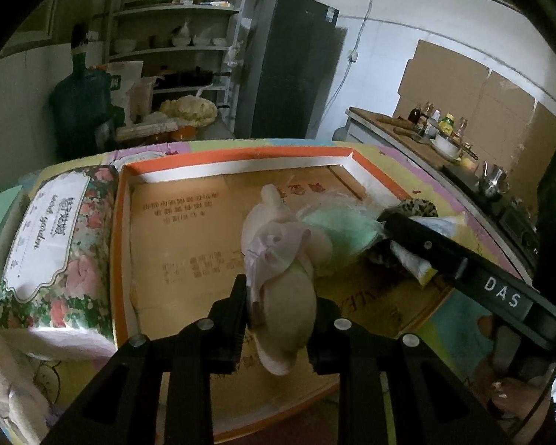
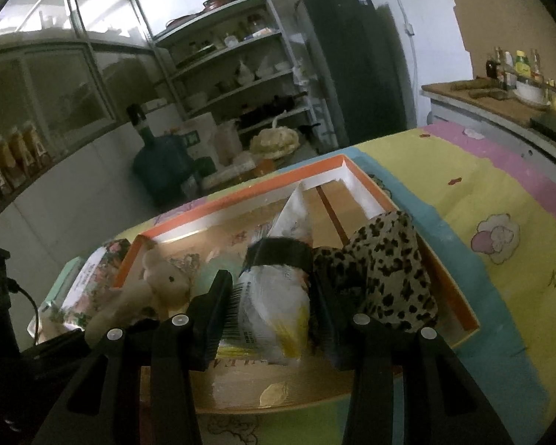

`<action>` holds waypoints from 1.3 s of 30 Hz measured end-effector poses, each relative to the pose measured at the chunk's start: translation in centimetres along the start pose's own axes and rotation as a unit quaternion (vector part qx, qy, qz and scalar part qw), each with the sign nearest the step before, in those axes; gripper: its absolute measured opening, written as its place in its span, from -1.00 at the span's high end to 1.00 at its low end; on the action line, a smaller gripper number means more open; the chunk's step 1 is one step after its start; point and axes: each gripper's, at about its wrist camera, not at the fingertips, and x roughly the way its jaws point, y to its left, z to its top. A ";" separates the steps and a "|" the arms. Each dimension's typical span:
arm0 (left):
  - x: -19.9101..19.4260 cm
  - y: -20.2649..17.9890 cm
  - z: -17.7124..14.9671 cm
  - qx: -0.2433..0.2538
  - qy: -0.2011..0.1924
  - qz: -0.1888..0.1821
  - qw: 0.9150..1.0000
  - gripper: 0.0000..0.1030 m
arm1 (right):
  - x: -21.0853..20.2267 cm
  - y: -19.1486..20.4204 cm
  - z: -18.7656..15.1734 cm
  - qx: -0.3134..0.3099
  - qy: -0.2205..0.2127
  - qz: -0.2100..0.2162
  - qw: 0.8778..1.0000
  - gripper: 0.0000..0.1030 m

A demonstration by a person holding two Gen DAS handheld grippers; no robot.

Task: Organize soft objects
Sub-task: 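Open the left tool to drop the bunny while the right tool releases the snack bag into the tray, then withdraw both open tools from the tray back toward the pile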

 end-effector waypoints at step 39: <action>-9.0 0.3 -2.4 -0.004 -0.111 0.014 0.994 -0.46 | -8.1 2.5 -3.2 0.015 -0.057 -0.008 0.998 0.03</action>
